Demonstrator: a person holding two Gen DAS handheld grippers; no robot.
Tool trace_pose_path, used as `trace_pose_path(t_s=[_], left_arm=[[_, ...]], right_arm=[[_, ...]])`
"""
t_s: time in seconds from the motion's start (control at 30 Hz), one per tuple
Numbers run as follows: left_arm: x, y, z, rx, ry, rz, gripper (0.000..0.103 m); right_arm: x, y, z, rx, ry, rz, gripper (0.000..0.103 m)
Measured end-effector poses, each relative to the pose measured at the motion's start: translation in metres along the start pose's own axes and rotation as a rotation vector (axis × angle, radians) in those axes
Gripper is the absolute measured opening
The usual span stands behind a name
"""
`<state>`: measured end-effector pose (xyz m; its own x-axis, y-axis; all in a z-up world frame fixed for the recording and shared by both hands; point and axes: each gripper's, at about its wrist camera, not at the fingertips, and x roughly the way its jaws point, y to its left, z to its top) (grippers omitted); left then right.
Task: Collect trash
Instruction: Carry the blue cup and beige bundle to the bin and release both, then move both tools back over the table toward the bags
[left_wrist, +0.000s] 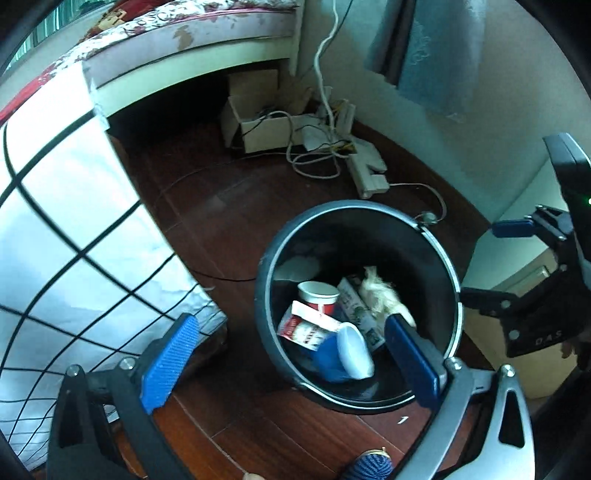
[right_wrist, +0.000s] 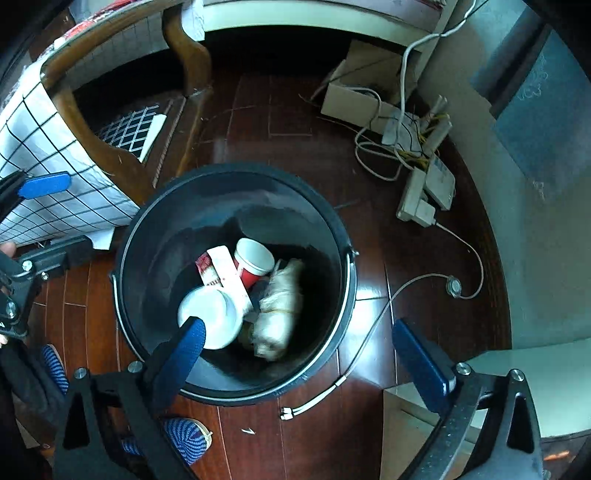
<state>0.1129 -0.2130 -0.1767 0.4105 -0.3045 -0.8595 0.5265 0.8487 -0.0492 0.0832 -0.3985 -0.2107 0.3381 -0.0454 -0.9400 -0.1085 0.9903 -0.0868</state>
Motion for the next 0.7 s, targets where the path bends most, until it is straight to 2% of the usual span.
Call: trace_pose_path(t_s=[0.23,0.7], left_arm=[[-0.003,0.005,-0.001,-0.018,-0.021,0.062,0.102],[-0.035,0.008,-0.001,-0.017,-0.065,0.081,0.102]], right_arm=[[-0.006,0.015,-0.001,-0.025,-0.004,-0.003,0.102],[-0.040,0.031,0.006,-0.023,-0.096,-0.017,0.102]])
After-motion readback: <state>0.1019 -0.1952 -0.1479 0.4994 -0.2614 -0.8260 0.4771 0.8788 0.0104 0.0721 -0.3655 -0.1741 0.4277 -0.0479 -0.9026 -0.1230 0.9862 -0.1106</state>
